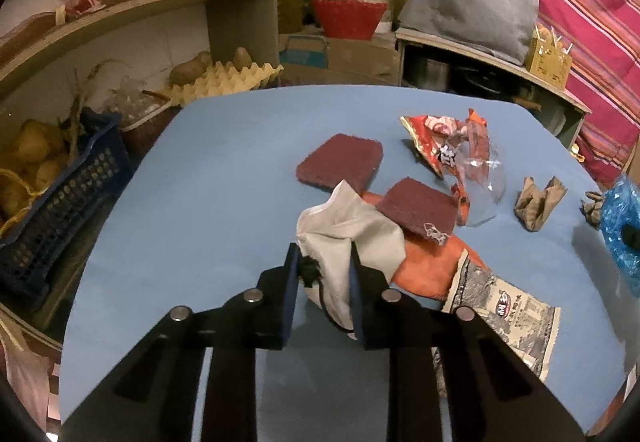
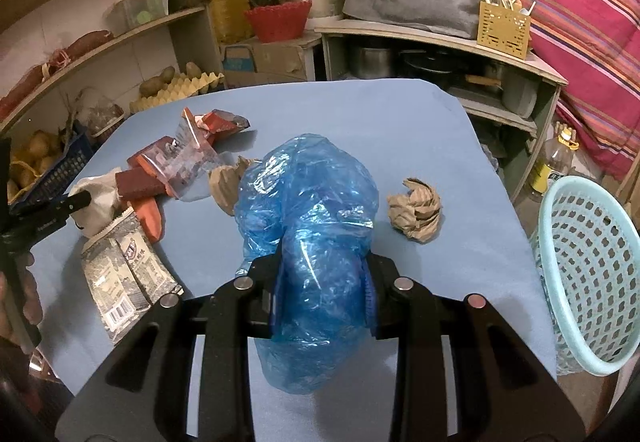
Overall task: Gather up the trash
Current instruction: 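Carry the blue bag with the right tool while the left tool carries the white pouch to the basket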
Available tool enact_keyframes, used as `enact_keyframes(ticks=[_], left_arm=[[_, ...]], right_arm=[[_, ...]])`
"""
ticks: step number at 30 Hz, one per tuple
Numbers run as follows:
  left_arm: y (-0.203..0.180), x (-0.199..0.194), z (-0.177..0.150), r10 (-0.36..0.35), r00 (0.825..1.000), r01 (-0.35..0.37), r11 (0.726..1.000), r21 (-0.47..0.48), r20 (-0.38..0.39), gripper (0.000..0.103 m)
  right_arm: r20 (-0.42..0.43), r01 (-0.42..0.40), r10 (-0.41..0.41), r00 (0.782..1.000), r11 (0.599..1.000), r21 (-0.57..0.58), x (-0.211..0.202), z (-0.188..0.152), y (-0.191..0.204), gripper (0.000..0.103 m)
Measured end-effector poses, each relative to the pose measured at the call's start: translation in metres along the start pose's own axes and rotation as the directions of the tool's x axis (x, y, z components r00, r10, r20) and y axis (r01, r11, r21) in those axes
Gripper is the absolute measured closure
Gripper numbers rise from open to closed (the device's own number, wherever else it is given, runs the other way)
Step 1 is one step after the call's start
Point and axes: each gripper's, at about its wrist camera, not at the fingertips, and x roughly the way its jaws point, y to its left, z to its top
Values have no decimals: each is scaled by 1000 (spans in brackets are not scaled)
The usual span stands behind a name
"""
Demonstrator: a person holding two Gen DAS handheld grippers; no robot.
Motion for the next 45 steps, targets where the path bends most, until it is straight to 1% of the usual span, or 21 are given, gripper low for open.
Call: enact_keyframes(ticks=[5, 10, 15, 18, 22, 27, 31, 34, 36, 38, 42, 45], left_arm=[[-2, -17, 4, 37, 999, -37, 999, 6, 35, 82], [-14, -50, 14, 53, 992, -54, 999, 0, 115, 82], [-36, -70, 24, 42, 988, -44, 999, 16, 151, 82], [-53, -76, 29, 21, 987, -24, 1000, 19, 156, 82], [-92, -83, 37, -15, 985, 6, 998, 55, 173, 82], [-144, -89, 45, -75, 977, 56, 994, 99, 201, 82], [-193, -90, 44, -128, 969, 101, 986, 135, 212, 81], [-227, -86, 42, -162, 965, 132, 979, 154, 204, 81], [-247, -82, 42, -183, 963, 152, 974, 165, 196, 81], [-271, -80, 42, -205, 960, 171, 968, 183, 190, 81], [-309, -76, 42, -244, 952, 202, 955, 215, 187, 81], [-334, -73, 41, -274, 945, 228, 944, 237, 182, 81]], right_arm=[[14, -3, 3, 1000, 1000, 0, -3, 1, -2, 72], [51, -10, 10, 999, 1000, 3, -15, 7, -7, 72], [93, 5, -2, 996, 1000, -24, -34, 15, -13, 72], [116, 10, -8, 993, 1000, -11, -48, 20, -28, 72], [147, 36, -38, 988, 999, 18, -66, 25, -58, 72], [186, 82, -98, 978, 993, 91, -94, 26, -116, 72], [209, 151, -179, 961, 978, 143, -113, 17, -165, 72], [204, 206, -244, 948, 960, 189, -120, 7, -200, 72], [197, 218, -261, 945, 952, 213, -122, 1, -218, 72], [188, 217, -266, 946, 946, 242, -121, -4, -234, 72], [168, 255, -296, 940, 939, 231, -118, -11, -249, 72], [163, 246, -293, 942, 934, 260, -120, -18, -263, 72]])
